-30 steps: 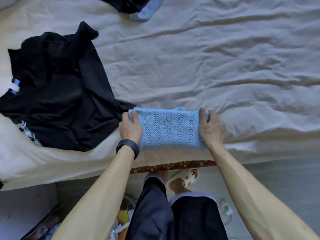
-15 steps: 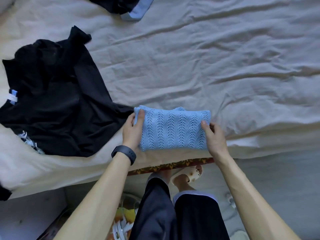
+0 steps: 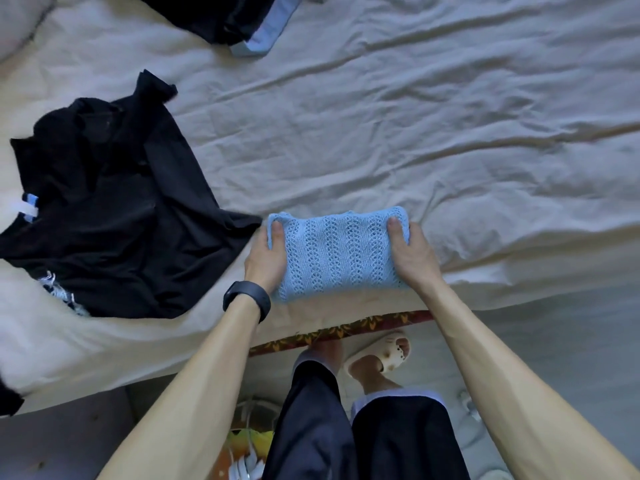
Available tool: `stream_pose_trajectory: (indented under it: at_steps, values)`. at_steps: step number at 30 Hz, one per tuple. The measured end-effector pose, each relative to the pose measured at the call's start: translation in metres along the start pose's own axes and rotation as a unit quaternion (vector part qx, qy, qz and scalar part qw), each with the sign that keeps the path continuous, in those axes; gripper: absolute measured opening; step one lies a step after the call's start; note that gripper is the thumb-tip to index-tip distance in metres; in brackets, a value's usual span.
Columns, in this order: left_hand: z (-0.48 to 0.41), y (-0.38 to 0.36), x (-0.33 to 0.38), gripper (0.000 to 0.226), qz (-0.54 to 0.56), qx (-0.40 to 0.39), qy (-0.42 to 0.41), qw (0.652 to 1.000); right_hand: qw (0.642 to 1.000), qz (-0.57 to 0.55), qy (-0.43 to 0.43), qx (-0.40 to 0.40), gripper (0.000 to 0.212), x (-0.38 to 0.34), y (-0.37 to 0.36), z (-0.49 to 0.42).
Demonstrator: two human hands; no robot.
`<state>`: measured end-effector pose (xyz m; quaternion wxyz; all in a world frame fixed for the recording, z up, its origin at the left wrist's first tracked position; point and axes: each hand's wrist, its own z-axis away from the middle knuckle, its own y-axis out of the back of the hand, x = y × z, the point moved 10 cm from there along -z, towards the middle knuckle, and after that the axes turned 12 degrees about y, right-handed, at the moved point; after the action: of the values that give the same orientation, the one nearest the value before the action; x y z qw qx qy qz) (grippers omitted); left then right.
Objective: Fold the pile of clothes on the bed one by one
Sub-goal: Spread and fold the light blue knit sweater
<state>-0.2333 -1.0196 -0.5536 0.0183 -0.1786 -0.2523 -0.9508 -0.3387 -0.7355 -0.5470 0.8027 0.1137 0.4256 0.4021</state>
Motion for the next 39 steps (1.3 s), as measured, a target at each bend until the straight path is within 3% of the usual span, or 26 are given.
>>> stream_pose_trajectory:
  at_steps: [5, 9, 11, 13, 15, 19, 23, 26, 30, 33, 35, 39]
  values:
    - [0.034, -0.015, -0.002, 0.077, 0.11, -0.128, 0.065, 0.984, 0.999, -0.022, 0.028, 0.01, 0.064, -0.007, 0.035, 0.027]
    - [0.086, -0.023, 0.034, 0.061, 0.179, -0.167, 0.012, 0.969, 0.995, -0.052, 0.061, 0.067, 0.046, -0.015, 0.087, 0.062]
    - [0.116, -0.022, 0.064, 0.064, 0.182, -0.162, -0.026, 0.97, 0.989, -0.06, 0.082, 0.107, 0.037, -0.022, 0.123, 0.084]
    - [0.157, -0.023, 0.103, 0.051, 0.175, -0.161, -0.063, 0.969, 0.979, -0.078, 0.117, 0.15, 0.033, -0.037, 0.164, 0.11]
    - [0.204, -0.021, 0.145, 0.039, 0.151, -0.147, -0.107, 0.972, 0.964, -0.089, 0.148, 0.202, 0.043, -0.054, 0.212, 0.14]
    - [0.315, -0.002, 0.233, 0.039, 0.086, -0.048, -0.259, 0.961, 0.935, -0.085, 0.189, 0.288, 0.055, -0.085, 0.313, 0.204]
    - [0.431, 0.009, 0.3, 0.03, 0.091, 0.009, -0.391, 0.916, 0.881, -0.102, 0.242, 0.393, 0.056, -0.098, 0.414, 0.269]
    - [0.506, 0.016, 0.336, 0.027, 0.087, 0.091, -0.493, 0.861, 0.842, -0.108, 0.259, 0.46, 0.045, -0.098, 0.478, 0.316]
    - [0.574, 0.015, 0.383, 0.022, 0.057, 0.157, -0.575, 0.801, 0.788, -0.115, 0.271, 0.54, 0.05, -0.086, 0.544, 0.37]
    - [0.604, 0.003, 0.415, 0.026, 0.046, 0.161, -0.598, 0.784, 0.772, -0.134, 0.254, 0.567, 0.046, -0.07, 0.578, 0.389]
    - [0.623, -0.015, 0.434, 0.027, 0.034, 0.137, -0.611, 0.779, 0.78, -0.142, 0.234, 0.563, 0.039, -0.059, 0.6, 0.39]
    - [0.641, -0.072, 0.478, 0.041, -0.003, 0.036, -0.573, 0.819, 0.813, -0.125, 0.191, 0.535, 0.04, -0.041, 0.65, 0.379]
